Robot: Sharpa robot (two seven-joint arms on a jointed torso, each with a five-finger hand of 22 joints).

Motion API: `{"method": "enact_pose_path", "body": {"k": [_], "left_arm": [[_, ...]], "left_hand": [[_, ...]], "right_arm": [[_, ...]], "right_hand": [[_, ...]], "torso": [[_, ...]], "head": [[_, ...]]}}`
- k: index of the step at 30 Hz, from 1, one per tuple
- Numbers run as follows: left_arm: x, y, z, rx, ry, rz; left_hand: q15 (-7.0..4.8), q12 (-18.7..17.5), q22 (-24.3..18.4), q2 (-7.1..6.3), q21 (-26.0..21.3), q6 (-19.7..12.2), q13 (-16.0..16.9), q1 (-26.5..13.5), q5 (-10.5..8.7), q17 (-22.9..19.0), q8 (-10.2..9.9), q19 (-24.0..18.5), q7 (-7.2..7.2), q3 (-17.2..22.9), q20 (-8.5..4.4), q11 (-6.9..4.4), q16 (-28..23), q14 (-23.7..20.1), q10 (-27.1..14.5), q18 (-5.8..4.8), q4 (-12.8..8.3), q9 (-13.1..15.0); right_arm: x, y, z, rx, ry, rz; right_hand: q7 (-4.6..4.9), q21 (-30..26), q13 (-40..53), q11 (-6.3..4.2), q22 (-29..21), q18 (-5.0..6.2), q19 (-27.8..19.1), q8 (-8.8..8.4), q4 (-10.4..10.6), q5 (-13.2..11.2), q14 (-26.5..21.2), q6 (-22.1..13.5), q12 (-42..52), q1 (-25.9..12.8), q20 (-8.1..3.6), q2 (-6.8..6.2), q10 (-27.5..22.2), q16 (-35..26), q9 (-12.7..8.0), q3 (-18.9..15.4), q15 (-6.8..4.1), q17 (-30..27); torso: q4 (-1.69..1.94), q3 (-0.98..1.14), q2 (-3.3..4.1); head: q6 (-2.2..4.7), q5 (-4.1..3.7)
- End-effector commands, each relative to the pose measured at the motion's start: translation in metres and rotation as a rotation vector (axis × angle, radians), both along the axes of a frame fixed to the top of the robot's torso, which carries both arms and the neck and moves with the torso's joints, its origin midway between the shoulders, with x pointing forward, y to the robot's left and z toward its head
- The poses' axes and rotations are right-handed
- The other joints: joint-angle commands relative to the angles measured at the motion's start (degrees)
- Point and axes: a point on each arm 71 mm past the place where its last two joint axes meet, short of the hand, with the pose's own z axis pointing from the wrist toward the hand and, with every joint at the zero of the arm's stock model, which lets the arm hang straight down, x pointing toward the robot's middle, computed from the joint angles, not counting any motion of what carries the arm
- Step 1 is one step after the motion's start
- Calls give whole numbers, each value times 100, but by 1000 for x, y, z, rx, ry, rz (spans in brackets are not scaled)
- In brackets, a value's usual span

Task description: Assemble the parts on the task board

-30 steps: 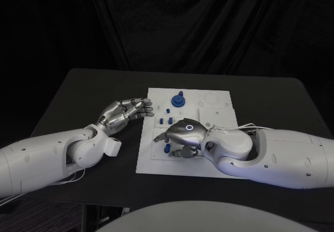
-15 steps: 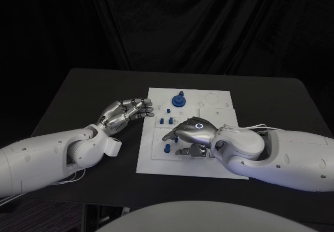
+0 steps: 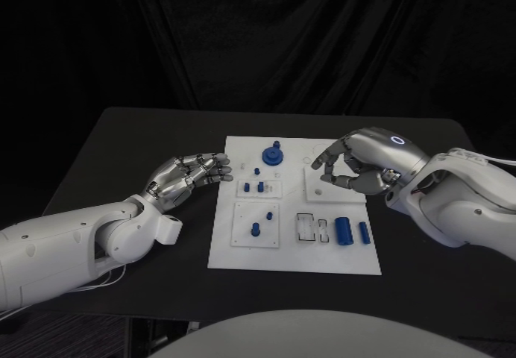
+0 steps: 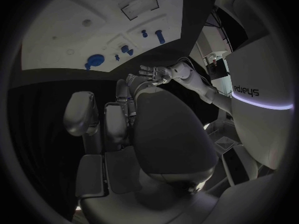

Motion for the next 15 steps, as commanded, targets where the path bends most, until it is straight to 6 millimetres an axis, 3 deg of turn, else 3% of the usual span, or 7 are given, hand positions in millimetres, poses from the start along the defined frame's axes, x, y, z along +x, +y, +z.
{"method": "enact_pose_path", "body": {"k": [1,2,4,6,10,11,15], "left_arm": [[0,0,3,-19,-43,27],[0,0,3,-19,-45,29],[1,-1,3,-20,-50,31],[1,-1,4,-23,-55,33],[1,-1,5,-29,-72,43],[1,-1,5,-30,-75,45],[2,-1,5,-32,-79,47]], "left_hand": [[-4,43,7,-2,15,25,0,-53,25,-2,27,9,-33,41,5,29,38,-36,29,-23,-3,-3],[-2,53,6,-8,7,32,0,-63,33,-5,32,-5,-26,50,5,31,36,-53,35,-27,-1,-3],[-4,66,0,-24,-19,38,-3,-84,34,-11,38,-50,-12,71,-3,44,25,-107,35,-33,5,-4],[-36,68,-25,-39,-96,53,-13,-262,-139,-17,51,-175,32,36,-43,21,-18,-274,-11,-40,173,-9],[-152,-12,-103,81,-276,-4,-23,-902,-512,-67,20,-431,137,-283,-148,-164,-441,-847,-184,-27,328,-65],[-172,-31,-121,115,-313,-24,-23,-1001,-543,-72,10,-482,139,-343,-165,-203,-501,-930,-218,-27,335,-79],[-180,-60,-152,200,-375,-55,-19,-1060,-469,-69,-1,-549,118,-414,-180,-240,-523,-1006,-274,-30,314,-112]], "right_arm": [[4,-22,-3,83,157,-145],[5,-29,-5,84,184,-174],[5,-39,-10,93,221,-214],[3,-49,-18,106,255,-249],[-1,-58,-32,110,302,-305],[-1,-59,-35,99,315,-318],[-7,-64,-50,2,374,-377]], "right_hand": [[-14,-395,673,-32,701,97,-157,-74,70,-135,-153,17,831,-111,-20,-40,-349,-257,-12,46,10,-388],[-22,-626,1155,-65,640,148,-249,-72,82,-222,-260,54,1452,-170,-33,-85,-541,-417,4,-15,45,-618],[-18,-795,2163,-58,601,159,-288,21,144,-220,-300,164,2475,-355,-3,65,-480,-520,66,-65,44,-770],[-129,-501,4549,-102,694,108,-121,309,157,-173,-96,399,4151,-612,-30,155,1005,-248,215,-223,0,-320],[-314,730,6801,-252,1023,-110,376,751,189,-138,476,432,5277,-1175,-189,278,2712,758,522,-433,-155,1523],[-370,1097,7217,-273,1110,-189,498,880,181,-153,621,465,5419,-1461,-191,304,3047,1062,621,-511,-199,2160],[-351,1472,7217,-280,1191,-250,596,1098,231,-300,766,313,5419,-2083,-229,265,3047,1388,857,-586,-192,2915]], "torso": [[2,-6,9],[8,-9,9],[23,-10,11],[26,-13,13],[-6,-17,6],[-16,-21,4],[-36,-28,8]], "head": [[0,-95],[0,-130],[0,-200],[0,-248],[0,-287],[0,-300],[0,-402]]}}
